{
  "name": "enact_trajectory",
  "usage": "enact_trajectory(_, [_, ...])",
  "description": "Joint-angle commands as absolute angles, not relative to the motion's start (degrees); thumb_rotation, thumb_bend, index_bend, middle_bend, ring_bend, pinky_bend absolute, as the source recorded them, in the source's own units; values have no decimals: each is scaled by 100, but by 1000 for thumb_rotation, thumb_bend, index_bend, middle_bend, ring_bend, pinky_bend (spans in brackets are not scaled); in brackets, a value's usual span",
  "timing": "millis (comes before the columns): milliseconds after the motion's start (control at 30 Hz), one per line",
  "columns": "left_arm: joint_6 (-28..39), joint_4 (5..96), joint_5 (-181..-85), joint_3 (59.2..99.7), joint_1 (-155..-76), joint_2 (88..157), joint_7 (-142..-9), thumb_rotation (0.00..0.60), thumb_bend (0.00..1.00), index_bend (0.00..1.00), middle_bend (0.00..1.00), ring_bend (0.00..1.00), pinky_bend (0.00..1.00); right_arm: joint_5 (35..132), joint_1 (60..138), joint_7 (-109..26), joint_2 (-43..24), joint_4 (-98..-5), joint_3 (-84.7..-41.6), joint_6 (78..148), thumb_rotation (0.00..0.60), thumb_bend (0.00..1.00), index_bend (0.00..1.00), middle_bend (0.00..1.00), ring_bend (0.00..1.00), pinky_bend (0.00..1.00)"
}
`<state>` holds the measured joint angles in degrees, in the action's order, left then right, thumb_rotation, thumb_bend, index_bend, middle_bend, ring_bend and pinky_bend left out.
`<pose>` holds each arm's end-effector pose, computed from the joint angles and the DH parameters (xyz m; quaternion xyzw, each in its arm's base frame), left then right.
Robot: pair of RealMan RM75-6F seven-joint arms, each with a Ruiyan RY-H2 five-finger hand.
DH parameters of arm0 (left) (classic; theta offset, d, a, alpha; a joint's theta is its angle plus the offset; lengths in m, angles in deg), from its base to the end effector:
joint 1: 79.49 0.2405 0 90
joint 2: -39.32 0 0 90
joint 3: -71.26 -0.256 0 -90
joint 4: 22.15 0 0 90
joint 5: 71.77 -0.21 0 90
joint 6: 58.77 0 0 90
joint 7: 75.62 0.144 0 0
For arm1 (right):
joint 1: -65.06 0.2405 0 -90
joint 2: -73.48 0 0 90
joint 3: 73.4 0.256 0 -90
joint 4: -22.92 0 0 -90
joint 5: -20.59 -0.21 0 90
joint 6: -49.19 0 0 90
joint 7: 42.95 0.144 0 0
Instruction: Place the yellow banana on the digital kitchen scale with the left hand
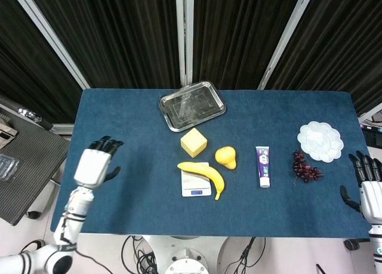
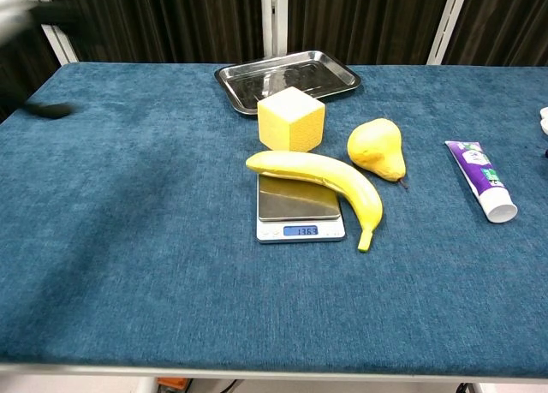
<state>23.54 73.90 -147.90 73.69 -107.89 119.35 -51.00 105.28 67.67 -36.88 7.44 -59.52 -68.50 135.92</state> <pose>-0.1942 0.2735 0.0644 -0.6714 -0.2962 -0.4213 0.5329 -0.3464 -0.1769 0.1773 0.5671 -0.3737 0.3860 0.6243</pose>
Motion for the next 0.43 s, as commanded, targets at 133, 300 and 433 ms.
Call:
enact_trajectory(133, [2781, 6882, -15298, 6508, -9860, 11093, -6058, 600, 77, 90, 111, 0, 39, 10750, 6674, -3884, 797, -6115, -6946, 13803, 600, 315, 0, 0, 0, 0])
enact_trajectory(300, [2794, 6624, -15428, 6374, -9587, 10899, -6410, 600, 64, 84, 97, 0, 7, 10839, 6706, -4032, 786, -6119, -7008, 13740, 600, 310, 0, 0, 0, 0])
enact_trajectory(433, [2847, 6554, -15543, 6380, -9429, 10802, -6582, 600, 64, 82, 97, 0, 7, 10832, 6741, -4143, 776, -6163, -7009, 13675, 600, 310, 0, 0, 0, 0])
